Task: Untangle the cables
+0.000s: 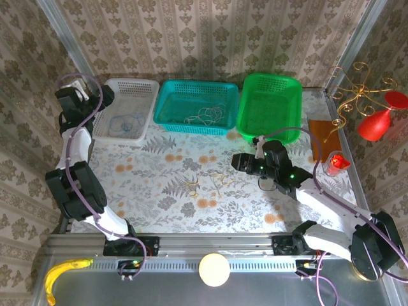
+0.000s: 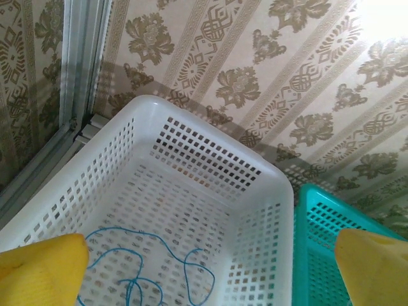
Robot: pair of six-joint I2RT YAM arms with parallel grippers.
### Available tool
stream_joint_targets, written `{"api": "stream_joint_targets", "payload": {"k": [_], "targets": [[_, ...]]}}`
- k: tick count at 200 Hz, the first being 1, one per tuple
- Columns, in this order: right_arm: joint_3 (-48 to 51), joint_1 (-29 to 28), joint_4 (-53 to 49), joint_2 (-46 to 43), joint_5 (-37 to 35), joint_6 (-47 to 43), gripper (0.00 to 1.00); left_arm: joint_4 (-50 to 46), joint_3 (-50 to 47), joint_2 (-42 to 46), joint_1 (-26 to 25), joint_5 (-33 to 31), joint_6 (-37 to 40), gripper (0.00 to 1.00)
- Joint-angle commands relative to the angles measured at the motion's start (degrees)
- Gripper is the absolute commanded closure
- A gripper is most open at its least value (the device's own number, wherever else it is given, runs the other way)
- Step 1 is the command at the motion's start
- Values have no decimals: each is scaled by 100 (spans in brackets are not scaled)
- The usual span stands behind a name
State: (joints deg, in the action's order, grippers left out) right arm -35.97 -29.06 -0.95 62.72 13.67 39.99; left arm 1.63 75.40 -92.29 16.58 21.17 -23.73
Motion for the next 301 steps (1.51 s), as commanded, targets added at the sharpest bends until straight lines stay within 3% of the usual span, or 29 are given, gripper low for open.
{"api": "stream_joint_targets", "payload": {"k": [1, 36, 75, 110, 140, 236, 252, 279, 301], "targets": [[-207, -115, -343, 167, -230, -281, 42, -475, 122, 491, -226, 138, 8, 0], [-134, -192, -678, 434, -595, -357, 44, -890, -274, 1170, -952, 393, 4, 0], [108, -340, -740, 617, -713, 22, 46, -828, -1379, 2130, -2198, 217, -189, 0], [514, -575, -189, 770, -629, 628, 47, -620, -2308, 2724, -3323, -497, -301, 0], [632, -702, 404, 1234, -545, 1020, 48, -588, -2702, 2936, -3903, -994, -298, 0], [110, -750, 1062, 2454, -650, 1335, 52, -382, -3066, 3089, -4228, -1111, -423, 0], [18, -750, 1115, 2551, -708, 1314, 63, -366, -3075, 3108, -4233, -1087, -419, 0], [-189, -699, 930, 2461, -772, 1082, 99, -361, -3136, 3178, -4228, -1000, -331, 0], [-417, -605, 617, 2039, -724, 776, 100, -189, -3315, 3308, -4232, -821, -216, 0]]}}
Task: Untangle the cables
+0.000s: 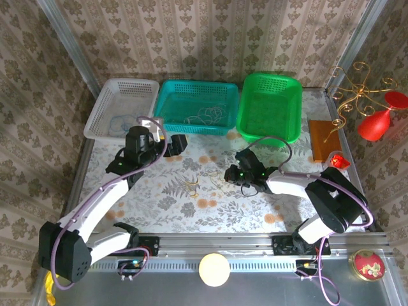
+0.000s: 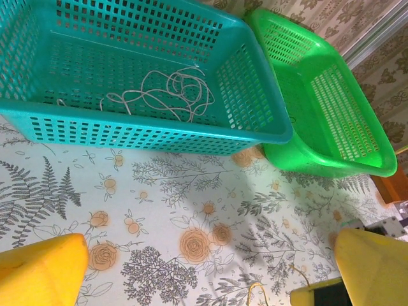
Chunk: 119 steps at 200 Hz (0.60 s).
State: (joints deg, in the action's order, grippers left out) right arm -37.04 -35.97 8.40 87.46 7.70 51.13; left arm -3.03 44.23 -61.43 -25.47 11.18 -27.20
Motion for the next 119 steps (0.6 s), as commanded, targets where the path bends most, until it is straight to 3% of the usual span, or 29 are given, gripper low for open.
{"api": "stream_joint_targets", "payload": {"k": [1, 58, 119], "targets": [[-320, 92, -338, -447, -123, -358, 100, 290, -205, 229, -27, 198, 138, 0], [-1509, 343, -1536, -1727, 97, -1123, 100, 1704, -836, 368, -23, 1275, -157, 0], [-2516, 424, -1893, -1847, 401, -1310, 100, 3273, -915, 179, -487, 1796, -844, 0]]}}
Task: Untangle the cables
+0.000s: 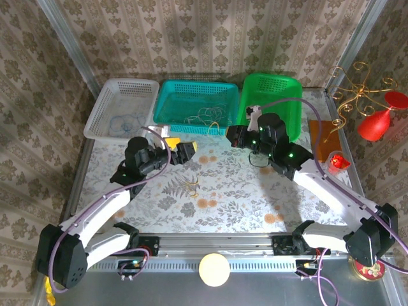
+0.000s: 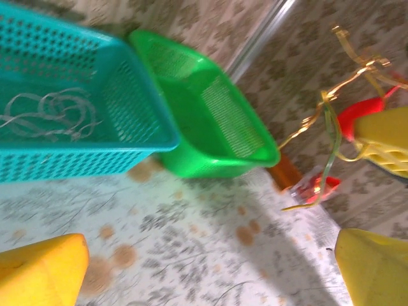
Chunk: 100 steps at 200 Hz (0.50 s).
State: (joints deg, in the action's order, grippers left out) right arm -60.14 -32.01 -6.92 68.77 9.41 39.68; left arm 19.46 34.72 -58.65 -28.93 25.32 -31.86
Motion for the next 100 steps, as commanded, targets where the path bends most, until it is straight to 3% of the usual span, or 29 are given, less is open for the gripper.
{"api": "stream_joint_targets", "payload": {"k": [1, 60, 100], "targets": [[-207, 28, -358, 22, 238, -159, 100, 1051, 39, -100, -149, 388, -389, 0], [-114, 28, -80, 13, 460, 63, 100, 1999, 258, -700, -394, 371, -778, 4], [-12, 19, 36, -30, 552, 145, 100, 2415, 524, -1289, -499, 384, -881, 14]]}}
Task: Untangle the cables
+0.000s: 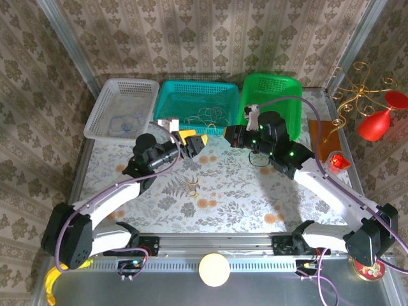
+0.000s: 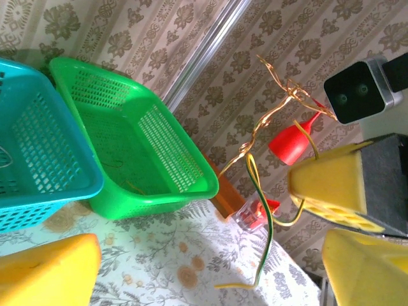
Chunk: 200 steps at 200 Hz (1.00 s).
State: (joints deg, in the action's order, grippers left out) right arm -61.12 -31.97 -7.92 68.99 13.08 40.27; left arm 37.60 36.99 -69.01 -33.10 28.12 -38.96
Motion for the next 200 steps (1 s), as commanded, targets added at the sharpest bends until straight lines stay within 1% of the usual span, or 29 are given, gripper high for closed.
{"api": "stream_joint_targets", "payload": {"k": [1, 20, 40, 65, 83, 94, 115, 145, 174, 178, 188, 200], "targets": [[85, 15, 144, -57, 185, 86, 100, 604, 303, -266, -82, 105, -168, 15], [113, 15, 187, -44, 238, 121, 100, 757, 437, -557, -140, 145, -229, 25], [109, 28, 174, -44, 224, 82, 100, 964, 500, -821, -188, 201, -317, 41], [66, 119, 136, -44, 186, 8, 100, 1222, 441, -997, -205, 209, -435, 69], [31, 268, 125, -46, 148, -2, 100, 1235, 391, -1004, -205, 164, -432, 90], [4, 375, 142, -33, 109, -10, 100, 1227, 380, -996, -184, 154, -428, 100], [-95, 619, 168, 48, 67, -1, 100, 1167, 459, -999, -94, 190, -432, 100], [-287, 931, 296, 271, 20, 70, 100, 1100, 723, -1117, 147, 397, -477, 100], [-597, 1146, 632, 634, 195, 108, 100, 1126, 1134, -1416, 375, 665, -605, 100], [-654, 1155, 674, 688, 237, 107, 100, 1137, 1204, -1467, 397, 702, -625, 93], [-818, 1181, 748, 883, 349, 51, 100, 1156, 1392, -1611, 463, 792, -669, 72], [-1041, 1197, 680, 1028, 339, -84, 100, 1161, 1619, -1796, 558, 836, -732, 54]]}}
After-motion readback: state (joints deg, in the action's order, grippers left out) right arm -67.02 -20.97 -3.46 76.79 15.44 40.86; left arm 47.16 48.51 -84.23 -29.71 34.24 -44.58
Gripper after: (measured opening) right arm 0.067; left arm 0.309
